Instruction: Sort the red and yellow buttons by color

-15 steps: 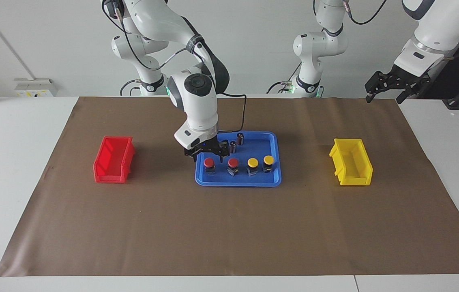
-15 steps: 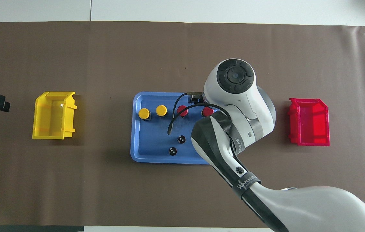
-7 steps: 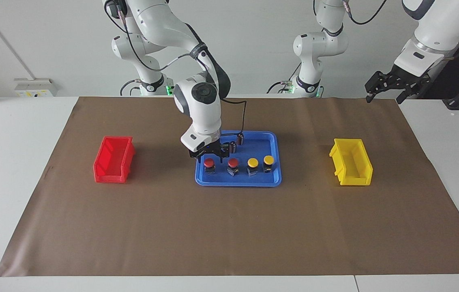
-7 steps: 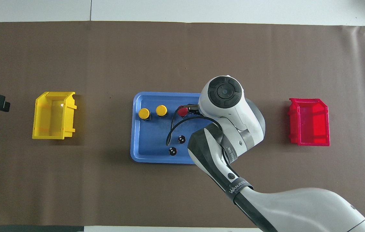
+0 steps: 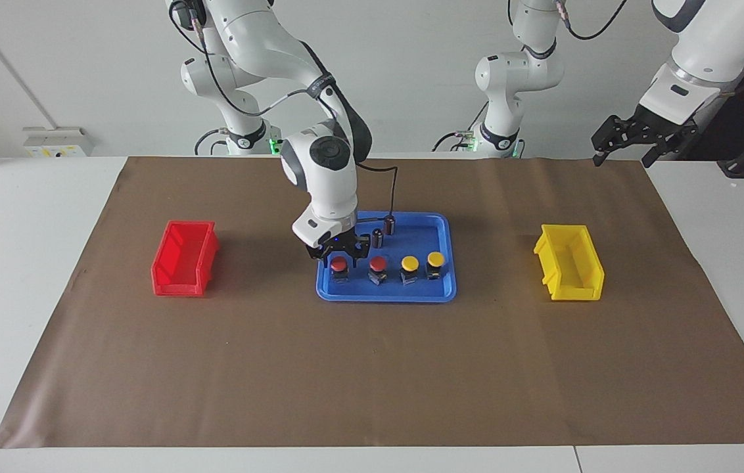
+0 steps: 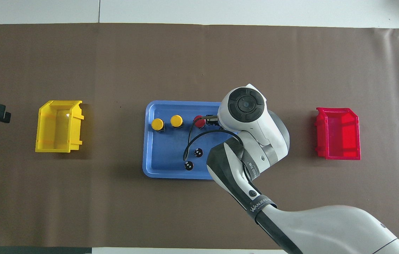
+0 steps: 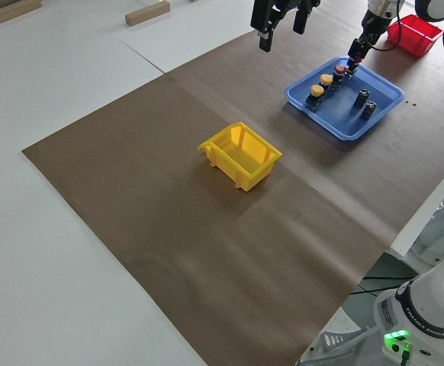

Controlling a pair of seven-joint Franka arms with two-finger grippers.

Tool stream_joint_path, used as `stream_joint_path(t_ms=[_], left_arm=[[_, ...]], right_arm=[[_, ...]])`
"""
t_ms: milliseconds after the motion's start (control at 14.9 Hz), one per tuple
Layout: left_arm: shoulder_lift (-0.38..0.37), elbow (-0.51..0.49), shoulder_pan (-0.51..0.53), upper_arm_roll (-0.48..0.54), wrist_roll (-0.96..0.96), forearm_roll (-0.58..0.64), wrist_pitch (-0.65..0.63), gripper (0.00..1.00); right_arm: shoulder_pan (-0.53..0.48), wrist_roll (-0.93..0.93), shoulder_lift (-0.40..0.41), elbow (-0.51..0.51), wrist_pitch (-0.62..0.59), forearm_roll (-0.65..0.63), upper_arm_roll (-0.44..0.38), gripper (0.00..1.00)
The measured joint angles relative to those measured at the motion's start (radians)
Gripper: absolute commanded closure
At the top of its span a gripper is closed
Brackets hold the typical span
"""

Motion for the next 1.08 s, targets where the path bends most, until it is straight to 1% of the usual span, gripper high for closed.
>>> stream_joint_path(t_ms=[67,202,269,336,471,538,605,673,740,807,942,1076], left_arm=[[-0.006,-0.012,-0.001,-0.002,-0.009,0.0,0.005,0.0],[-0.017,-0.042,-0.009,-0.01,-0.028,0.0,0.042,0.0],[-0.021,-0.066,-0.024,-0.015,-0.052,0.0,0.071,0.01],[-0.021,-0.097,-0.052,-0.021,-0.1,-0.001,0.119,0.02],[-0.016,-0.182,-0.153,-0.029,-0.266,-0.002,0.256,0.05],[-0.006,-0.22,-0.208,-0.033,-0.353,-0.002,0.322,0.1],[0.011,-0.251,-0.265,-0.036,-0.437,-0.002,0.381,0.11],[0.039,-0.271,-0.319,-0.038,-0.512,-0.002,0.425,0.13],[0.075,-0.281,-0.365,-0.039,-0.575,-0.002,0.463,0.16],[0.117,-0.285,-0.402,-0.039,-0.626,-0.002,0.51,0.17],[0.197,-0.288,-0.436,-0.039,-0.67,-0.002,0.585,0.17],[0.255,-0.288,-0.441,-0.037,-0.676,-0.002,0.625,0.17]], right_arm=[[-0.001,0.0,0.0,-0.001,0.001,-0.001,0.0,0.74],[-0.004,0.0,-0.001,0.004,-0.003,-0.001,-0.004,0.75],[-0.006,0.0,-0.003,0.024,-0.028,-0.002,-0.007,0.75],[-0.012,-0.001,-0.006,0.064,-0.086,-0.002,-0.008,0.75],[-0.053,-0.051,-0.028,0.173,-0.244,-0.002,-0.009,0.75],[-0.086,-0.103,-0.052,0.206,-0.309,-0.002,-0.01,0.75],[-0.131,-0.17,-0.088,0.22,-0.375,-0.002,-0.011,0.75],[-0.187,-0.248,-0.133,0.212,-0.433,-0.001,-0.012,0.75],[-0.248,-0.331,-0.183,0.184,-0.465,-0.001,-0.014,0.75],[-0.314,-0.421,-0.24,0.135,-0.473,-0.001,-0.016,0.75],[-0.43,-0.588,-0.35,0.014,-0.461,0.001,-0.019,0.75],[-0.521,-0.723,-0.43,-0.116,-0.39,0.017,-0.019,0.75]])
